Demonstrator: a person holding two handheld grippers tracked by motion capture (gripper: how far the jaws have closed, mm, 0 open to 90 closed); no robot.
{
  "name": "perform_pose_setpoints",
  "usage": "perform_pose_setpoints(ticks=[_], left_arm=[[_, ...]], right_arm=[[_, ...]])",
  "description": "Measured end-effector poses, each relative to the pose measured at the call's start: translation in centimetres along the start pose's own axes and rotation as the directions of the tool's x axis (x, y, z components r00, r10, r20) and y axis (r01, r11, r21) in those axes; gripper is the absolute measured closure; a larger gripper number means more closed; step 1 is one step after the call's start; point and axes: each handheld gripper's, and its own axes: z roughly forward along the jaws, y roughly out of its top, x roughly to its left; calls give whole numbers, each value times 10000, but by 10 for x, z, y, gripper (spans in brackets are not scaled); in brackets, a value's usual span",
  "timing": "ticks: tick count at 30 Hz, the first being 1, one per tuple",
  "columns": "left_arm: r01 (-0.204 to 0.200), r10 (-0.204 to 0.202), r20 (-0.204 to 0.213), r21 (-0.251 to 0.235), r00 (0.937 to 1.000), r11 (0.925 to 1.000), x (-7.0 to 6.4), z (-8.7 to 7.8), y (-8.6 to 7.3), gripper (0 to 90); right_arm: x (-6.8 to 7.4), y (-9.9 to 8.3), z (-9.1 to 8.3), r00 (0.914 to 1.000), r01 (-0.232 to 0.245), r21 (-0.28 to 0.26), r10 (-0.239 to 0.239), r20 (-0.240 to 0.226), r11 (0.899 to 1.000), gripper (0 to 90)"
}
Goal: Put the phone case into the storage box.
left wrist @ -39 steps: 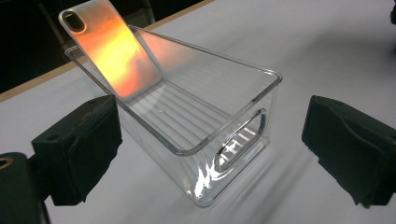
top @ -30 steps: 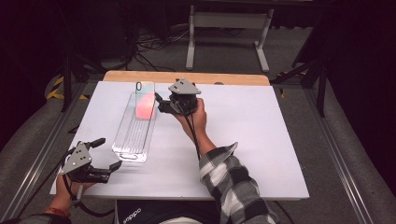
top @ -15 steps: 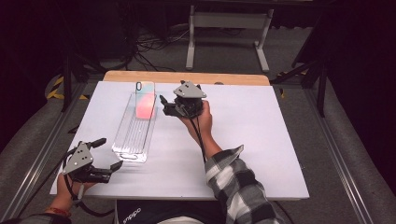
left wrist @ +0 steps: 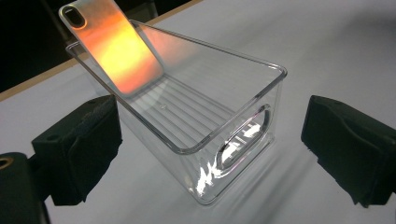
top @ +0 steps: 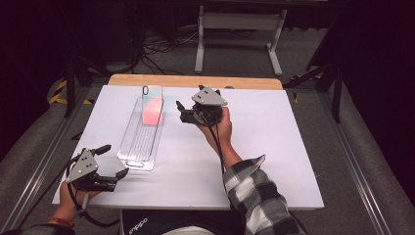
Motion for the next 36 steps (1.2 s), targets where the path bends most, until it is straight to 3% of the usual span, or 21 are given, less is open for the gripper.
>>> perform_pose_setpoints(ticks=[9,15,17,23,36], left_arm=[[-87,87,-9,50,10000,9999,0,0,0,56],[-107,107,-26,56,9999,9999,0,0,0,56],[-75,75,-26,49,10000,10000,0,1,0,56],[-58,58,-40,21,10000,10000,0,1,0,56],[-55,55,3,64,10000,10000,0,1,0,55]], right_arm=[[-6,-4,-9,9999,33,89,-34,132,10000,104],[-9,-10,-15,9992,357,130,-359,175,9993,111],[-11,-12,-18,9998,168,99,-169,106,9998,111],[-14,-15,-25,9997,206,101,-207,105,9997,111],[-17,-21,-39,9975,699,-89,-698,102,9975,123]])
